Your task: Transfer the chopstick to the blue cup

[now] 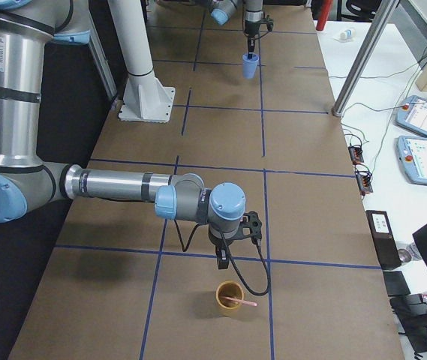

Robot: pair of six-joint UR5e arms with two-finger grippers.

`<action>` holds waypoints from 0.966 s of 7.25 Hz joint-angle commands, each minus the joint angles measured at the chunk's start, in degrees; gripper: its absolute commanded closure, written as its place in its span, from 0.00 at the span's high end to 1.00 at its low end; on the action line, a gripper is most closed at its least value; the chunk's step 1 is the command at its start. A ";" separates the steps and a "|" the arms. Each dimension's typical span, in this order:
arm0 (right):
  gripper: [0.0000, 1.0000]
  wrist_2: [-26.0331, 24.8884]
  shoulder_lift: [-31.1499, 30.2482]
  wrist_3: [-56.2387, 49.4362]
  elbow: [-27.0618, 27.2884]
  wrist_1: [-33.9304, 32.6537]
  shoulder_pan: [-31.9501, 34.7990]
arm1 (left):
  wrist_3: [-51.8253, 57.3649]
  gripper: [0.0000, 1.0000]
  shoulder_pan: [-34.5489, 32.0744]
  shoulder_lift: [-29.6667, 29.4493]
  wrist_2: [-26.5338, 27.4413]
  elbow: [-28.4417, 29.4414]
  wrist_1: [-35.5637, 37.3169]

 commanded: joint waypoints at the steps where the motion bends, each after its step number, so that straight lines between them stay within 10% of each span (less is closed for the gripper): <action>1: 1.00 0.00 0.00 0.04 -0.22 -0.07 -0.01 | -2.53 0.00 4.63 -8.61 3.47 8.03 -0.51; 7: 1.00 0.00 0.00 0.04 -0.22 -0.07 -0.01 | -1.92 0.11 9.13 -8.74 6.92 10.35 -0.78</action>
